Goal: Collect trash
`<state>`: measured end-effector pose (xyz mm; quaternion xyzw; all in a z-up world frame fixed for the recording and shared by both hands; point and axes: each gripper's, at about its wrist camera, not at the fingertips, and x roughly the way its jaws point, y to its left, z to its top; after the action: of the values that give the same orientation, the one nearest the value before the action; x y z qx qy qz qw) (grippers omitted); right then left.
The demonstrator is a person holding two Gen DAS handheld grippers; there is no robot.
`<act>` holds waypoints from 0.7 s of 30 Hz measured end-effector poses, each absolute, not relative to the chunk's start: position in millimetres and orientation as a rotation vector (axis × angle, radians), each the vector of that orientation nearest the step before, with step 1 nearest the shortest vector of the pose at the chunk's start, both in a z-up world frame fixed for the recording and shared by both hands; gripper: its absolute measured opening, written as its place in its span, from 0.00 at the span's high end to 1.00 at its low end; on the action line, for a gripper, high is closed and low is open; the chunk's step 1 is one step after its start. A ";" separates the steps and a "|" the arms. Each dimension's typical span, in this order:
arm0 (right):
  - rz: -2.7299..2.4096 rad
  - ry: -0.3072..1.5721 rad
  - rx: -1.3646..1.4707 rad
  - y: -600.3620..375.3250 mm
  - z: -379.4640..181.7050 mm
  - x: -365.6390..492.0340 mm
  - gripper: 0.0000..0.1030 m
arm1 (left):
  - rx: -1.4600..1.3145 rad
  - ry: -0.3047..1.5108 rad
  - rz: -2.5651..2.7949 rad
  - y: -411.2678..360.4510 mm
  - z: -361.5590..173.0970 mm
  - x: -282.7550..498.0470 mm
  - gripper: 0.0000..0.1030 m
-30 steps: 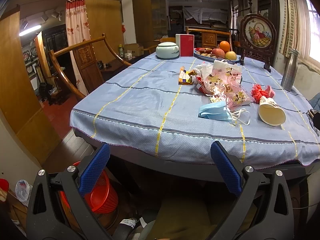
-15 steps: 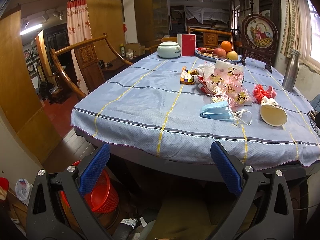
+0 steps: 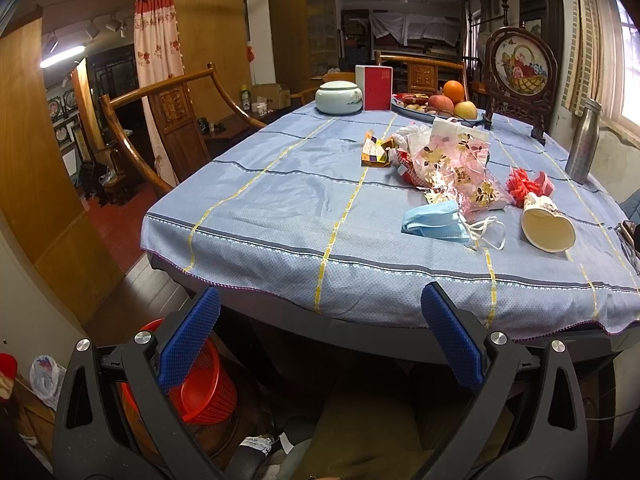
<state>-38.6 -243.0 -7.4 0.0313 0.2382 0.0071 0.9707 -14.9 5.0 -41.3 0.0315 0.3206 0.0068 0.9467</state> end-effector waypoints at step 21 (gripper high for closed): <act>0.041 0.369 0.189 -280.9 -18.6 -31.3 0.05 | 0.030 0.686 -0.006 12.2 -58.0 2.0 0.06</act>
<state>-31.3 -280.9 -18.6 0.0936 0.1833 0.0205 0.9784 2.0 12.2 -58.0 0.0149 0.3363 -0.0030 0.9416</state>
